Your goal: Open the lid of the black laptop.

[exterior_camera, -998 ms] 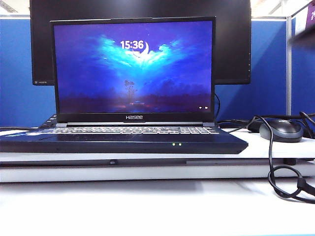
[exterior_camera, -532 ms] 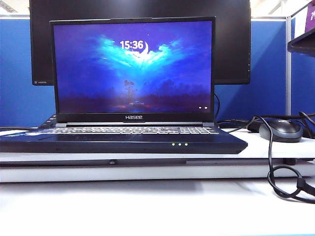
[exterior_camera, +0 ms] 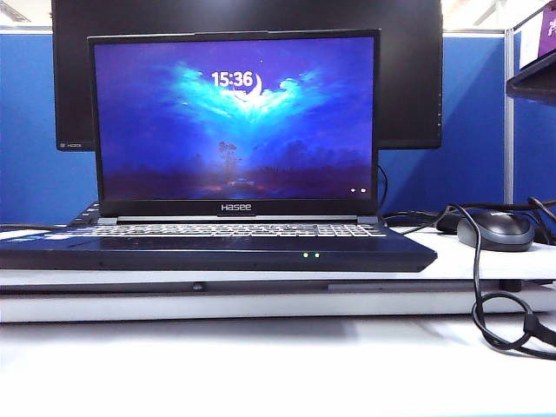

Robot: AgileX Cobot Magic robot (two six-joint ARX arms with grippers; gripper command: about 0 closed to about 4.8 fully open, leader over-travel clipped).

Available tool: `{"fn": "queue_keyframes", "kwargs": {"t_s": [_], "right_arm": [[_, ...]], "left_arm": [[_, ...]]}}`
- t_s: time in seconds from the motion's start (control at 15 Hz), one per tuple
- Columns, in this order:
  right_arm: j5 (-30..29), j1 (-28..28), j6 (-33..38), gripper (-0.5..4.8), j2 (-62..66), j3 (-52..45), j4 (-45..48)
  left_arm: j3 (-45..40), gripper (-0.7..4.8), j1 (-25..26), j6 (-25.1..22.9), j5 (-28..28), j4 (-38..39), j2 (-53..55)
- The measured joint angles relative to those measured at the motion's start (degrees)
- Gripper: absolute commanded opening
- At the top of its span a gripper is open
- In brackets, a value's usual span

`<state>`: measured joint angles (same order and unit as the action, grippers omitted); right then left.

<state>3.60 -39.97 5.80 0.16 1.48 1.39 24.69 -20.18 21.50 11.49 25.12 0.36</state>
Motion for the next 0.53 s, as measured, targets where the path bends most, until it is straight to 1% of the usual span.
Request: {"fn": "queue_keyframes", "kwargs": {"t_s": [0.13,0.27,0.4,0.53], "right_arm": [[0.0,0.0,0.0,-0.01,0.0,0.0,0.0],[0.0,0.0,0.1,-0.01,0.0,0.0,0.0],[-0.1,0.0,0.1,-0.01,0.0,0.0,0.0],[-0.1,0.0,0.1,-0.01,0.0,0.0,0.0]], "left_arm": [[0.0,-0.03,0.0,-0.5,-0.7,-0.1,0.0],[0.0,-0.03,0.1,-5.2,-6.0,0.5,0.0],[-2.4,-0.03,3.5,-6.4,-6.0,0.5,0.0],[-7.5,-0.03,6.8,-7.4,-4.4,-2.2,0.0]]}}
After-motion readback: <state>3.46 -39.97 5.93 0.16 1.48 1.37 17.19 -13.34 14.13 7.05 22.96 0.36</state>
